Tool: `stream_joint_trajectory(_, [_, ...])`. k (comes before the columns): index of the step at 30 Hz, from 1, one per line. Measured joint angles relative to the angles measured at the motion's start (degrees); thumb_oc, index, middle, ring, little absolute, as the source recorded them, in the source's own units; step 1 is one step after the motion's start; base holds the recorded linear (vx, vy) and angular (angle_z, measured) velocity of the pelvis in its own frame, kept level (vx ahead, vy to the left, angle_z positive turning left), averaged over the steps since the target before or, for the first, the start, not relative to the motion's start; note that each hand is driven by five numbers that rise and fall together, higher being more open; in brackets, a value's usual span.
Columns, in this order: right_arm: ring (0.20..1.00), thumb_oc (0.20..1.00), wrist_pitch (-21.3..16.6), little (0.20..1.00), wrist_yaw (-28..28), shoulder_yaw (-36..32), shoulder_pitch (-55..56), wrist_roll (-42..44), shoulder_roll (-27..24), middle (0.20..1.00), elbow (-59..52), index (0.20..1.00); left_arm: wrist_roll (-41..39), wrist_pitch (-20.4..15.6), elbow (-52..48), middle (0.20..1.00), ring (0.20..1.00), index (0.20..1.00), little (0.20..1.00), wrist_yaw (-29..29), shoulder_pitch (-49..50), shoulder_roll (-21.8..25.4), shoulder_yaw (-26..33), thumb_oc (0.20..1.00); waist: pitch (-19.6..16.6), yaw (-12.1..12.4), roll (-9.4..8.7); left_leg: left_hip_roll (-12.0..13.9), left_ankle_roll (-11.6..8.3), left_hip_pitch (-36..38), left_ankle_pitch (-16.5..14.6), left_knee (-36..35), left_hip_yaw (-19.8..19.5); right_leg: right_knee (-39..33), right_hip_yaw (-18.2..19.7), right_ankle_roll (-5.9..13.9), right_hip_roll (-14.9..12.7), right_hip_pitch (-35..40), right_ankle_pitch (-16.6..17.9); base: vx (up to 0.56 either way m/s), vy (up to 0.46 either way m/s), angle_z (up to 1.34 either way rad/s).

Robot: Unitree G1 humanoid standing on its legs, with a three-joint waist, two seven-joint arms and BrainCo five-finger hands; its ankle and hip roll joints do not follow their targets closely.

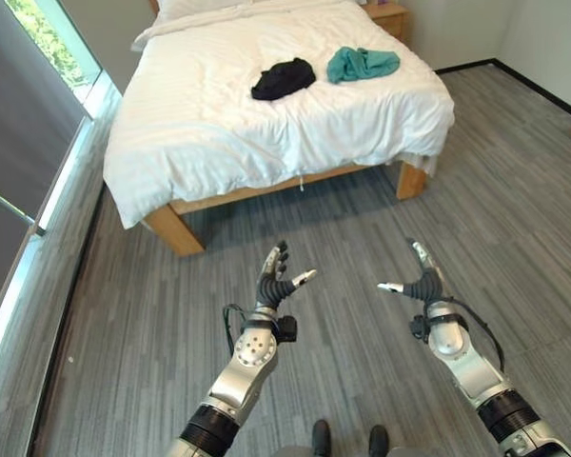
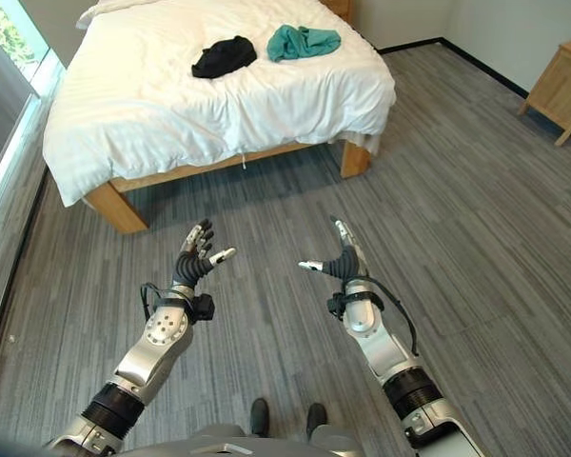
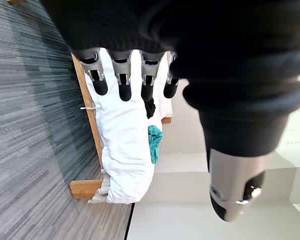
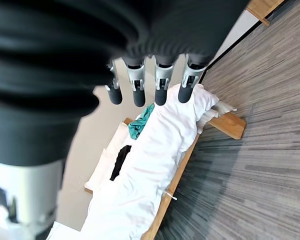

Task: Pick up bed clothes into laundry basket.

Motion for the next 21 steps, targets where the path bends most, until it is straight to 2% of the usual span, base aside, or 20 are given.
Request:
stream_joint_trajectory(1, [1.0, 1.0, -0.04, 1.0, 0.12, -0.04, -0.04, -0.02, 0.0, 1.0, -0.34, 1.0, -0.51, -0.21, -1.04, 1.0, 1.0, 1.0, 1.0, -0.18, 0.04, 0.88, 0.03, 1.0, 0.02, 0.3, 0.01, 0.26, -0.72, -0.24, 0.08, 0.59, 0.48, 0.13, 0.33, -0.13, 0.29, -0.34, -0.62, -0.05, -0.22, -0.1])
stream_joint_trajectory(2, [1.0, 1.0, -0.07, 1.0, 0.19, -0.07, -0.09, -0.03, 0.3, 1.0, -0.36, 1.0, -0.53, -0.89, -0.64, 1.0, 1.0, 1.0, 1.0, -0.43, -0.47, 1.78, 0.02, 1.0, 0.7, 0.77, -1.05, -0.12, -2.79, -3.08, -1.51, 6.64, 1.38, 0.35, 1.21, -1.07, -0.4, -0.74, -1.15, -0.03, -0.255, -0.17])
stream_joint_trajectory(4, [1.0, 1.0, -0.11, 1.0, 0.28, -0.06, -0.13, -0.05, 0.54, 1.0, -0.39, 1.0, -0.55, -0.98, 0.78, 1.0, 1.0, 1.0, 1.0, -0.59, -0.95, 2.28, -0.28, 1.0, 1.75, 1.67, -2.45, -0.85, -3.54, -7.49, -1.97, 16.65, 2.12, 1.24, 1.6, -2.07, -1.61, -0.76, -1.0, 0.07, -0.239, -0.23])
stream_joint_trajectory(5, [1.0, 1.0, 0.02, 1.0, 0.23, 0.57, -1.38, -0.07, 0.31, 1.0, 0.0, 1.0, -0.5, -0.92, 3.18, 1.0, 1.0, 1.0, 1.0, -0.56, -1.97, 1.92, -0.9, 1.0, 3.59, 2.82, -2.34, -0.32, -4.79, -15.44, -0.99, 34.69, 1.94, 4.46, 2.81, -3.78, -1.49, -0.88, -2.66, 0.26, -0.144, -0.44])
stream_joint_trajectory(6, [1.0, 1.0, 0.0, 1.0, 0.24, 0.96, -1.69, -0.16, 0.96, 1.0, -0.05, 1.0, -0.5, -0.87, 3.79, 1.0, 1.0, 1.0, 1.0, -0.37, -1.44, 2.02, -2.04, 1.0, 4.34, 3.41, -2.55, 0.32, -5.09, -20.63, -0.88, 42.35, 1.33, 5.17, 3.95, -3.88, -0.89, 0.21, -3.56, 0.27, -0.07, -0.46])
stream_joint_trajectory(7, [1.0, 1.0, -0.1, 1.0, 0.07, 1.41, -1.75, -0.33, 0.98, 1.0, -0.24, 1.0, -0.48, -0.88, 3.89, 1.0, 1.0, 1.0, 1.0, -0.44, -1.09, 1.89, -2.43, 1.0, 4.2, 3.64, -2.43, 0.22, -5.2, -21.64, -1.78, 42.36, 1.07, 5.2, 4.77, -4.11, -0.87, -0.5, -3.8, 0.29, 0.024, -0.78])
stream_joint_trajectory(9, [1.0, 1.0, -0.09, 1.0, 0.27, 2.37, -2.31, -0.49, 0.51, 1.0, -0.25, 1.0, -0.5, -0.93, 3.51, 1.0, 1.0, 1.0, 1.0, -1.11, -0.16, 1.22, -2.94, 1.0, 4.4, 5.66, -1.98, 0.49, -4.71, -21.99, -1.71, 30.3, 3.42, 5.93, 7.58, -3.91, -0.74, -1.97, -4.53, 0.48, 0.05, -0.92])
stream_joint_trajectory(10, [1.0, 1.0, 0.19, 1.0, 0.33, 2.8, -2.28, -0.49, 0.42, 1.0, -0.23, 1.0, -0.52, -0.9, 3.69, 1.0, 1.0, 1.0, 1.0, -1.18, 0.38, 1.19, -2.81, 1.0, 4.55, 5.54, -1.17, 0.18, -3.57, -20.67, -0.51, 20.85, 3.69, 5.1, 7.83, -4.34, -0.28, -1.42, -4.02, 0.52, 0.032, -0.61])
stream_joint_trajectory(12, [1.0, 1.0, 0.5, 1.0, 0.43, 4.09, -3.27, -0.52, 0.43, 1.0, 1.8, 1.0, -0.51, -0.98, 4.6, 1.0, 1.0, 1.0, 1.0, -1.39, 0.87, 0.81, -2.65, 1.0, 4.64, 5.68, -0.41, 0.27, -4.41, -17.33, 0.09, 2.96, 3.98, 3.48, 9.81, -4.24, 0.87, -0.36, -4.12, 0.41, 0.002, -0.45])
stream_joint_trajectory(13, [1.0, 1.0, 0.64, 1.0, 0.5, 4.2, -4.35, -0.52, 0.08, 1.0, 2.49, 1.0, -0.51, -0.88, 4.98, 1.0, 1.0, 1.0, 1.0, -1.47, 0.62, 0.49, -2.56, 1.0, 5.59, 5.79, 0.17, 0.36, -4.67, -17.45, 0.34, -0.69, 4.44, 2.71, 10.81, -4.4, 1.56, 0.76, -4.04, 0.31, -0.007, -0.4])
stream_joint_trajectory(16, [1.0, 1.0, 0.67, 1.0, 0.57, 4.59, -4.24, -0.69, -0.51, 1.0, 2.53, 1.0, -0.51, -0.89, 4.79, 1.0, 1.0, 1.0, 1.0, -1.52, 1.68, 0.16, -2.5, 1.0, 5.89, 7.53, 0.8, 0.19, -3.89, -17.8, 0.91, -0.32, 4.4, 0.62, 13.86, -4.9, 1.98, 4.16, -5.37, 0.62, 0.035, -0.62])
stream_joint_trajectory(17, [1.0, 1.0, 0.69, 1.0, 0.74, 5.24, -4.14, -1.32, -0.55, 1.0, 2.5, 1.0, -0.52, -0.92, 3.94, 1.0, 1.0, 1.0, 1.0, -1.64, 2.57, 0.47, -2.22, 1.0, 5.84, 7.56, 0.89, -0.41, -3.5, -16.6, 1.17, -0.33, 4.11, 0.31, 14.54, -4.27, 1.89, 5.83, -6.99, 0.57, 0.027, -0.65])
stream_joint_trajectory(18, [1.0, 1.0, 0.74, 1.0, 1.52, 6.01, -3.29, -2.98, -0.48, 1.0, 2.51, 1.0, -0.61, -0.91, 3.0, 1.0, 1.0, 1.0, 1.0, -1.68, 4.35, 0.3, -1.94, 1.0, 5.2, 8.3, 0.45, -1.13, -2.98, -13.72, 1.04, 0.73, 0.82, 2.22, 16.98, -4.22, 1.22, 6.95, -10.36, 0.32, 0.012, -0.9])
stream_joint_trajectory(19, [1.0, 1.0, 0.77, 1.0, 1.85, 6.97, -3.18, -3.33, -0.31, 1.0, 2.45, 1.0, -0.81, -0.95, 2.25, 1.0, 1.0, 1.0, 1.0, -1.57, 5.5, 0.42, -2.13, 1.0, 4.17, 9.22, 0.18, -1.52, -2.39, -11.71, 2.51, 0.09, 0.08, 4.61, 17.73, -3.1, 0.63, 6.65, -12.27, 0.38, -0.03, -0.89])
stream_joint_trajectory(20, [1.0, 1.0, 0.76, 1.0, 1.87, 7.25, -3.18, -4.74, 0.46, 1.0, 2.3, 1.0, -1.05, -0.92, 2.12, 1.0, 1.0, 1.0, 1.0, -1.58, 5.26, 0.81, -2.21, 1.0, 4.04, 8.86, -1.06, -2.74, -0.66, -10.82, 3.86, 0.83, 1.02, 8.79, 16.65, -0.35, -0.85, 6.38, -15.29, 0.23, -0.024, -0.66])
stream_joint_trajectory(21, [1.0, 1.0, 0.67, 1.0, 1.88, 7.43, -3.07, -5.21, 0.92, 1.0, 1.98, 1.0, -1.09, -0.91, 1.81, 1.0, 1.0, 1.0, 1.0, -1.6, 4.62, 0.65, -2.63, 1.0, 3.94, 8.51, -1.92, -3.51, 2.67, -9.49, 4.17, 1.01, 3.09, 14.83, 14.06, 3.17, -1.69, 4.83, -17.56, 0.45, -0.015, -0.2])
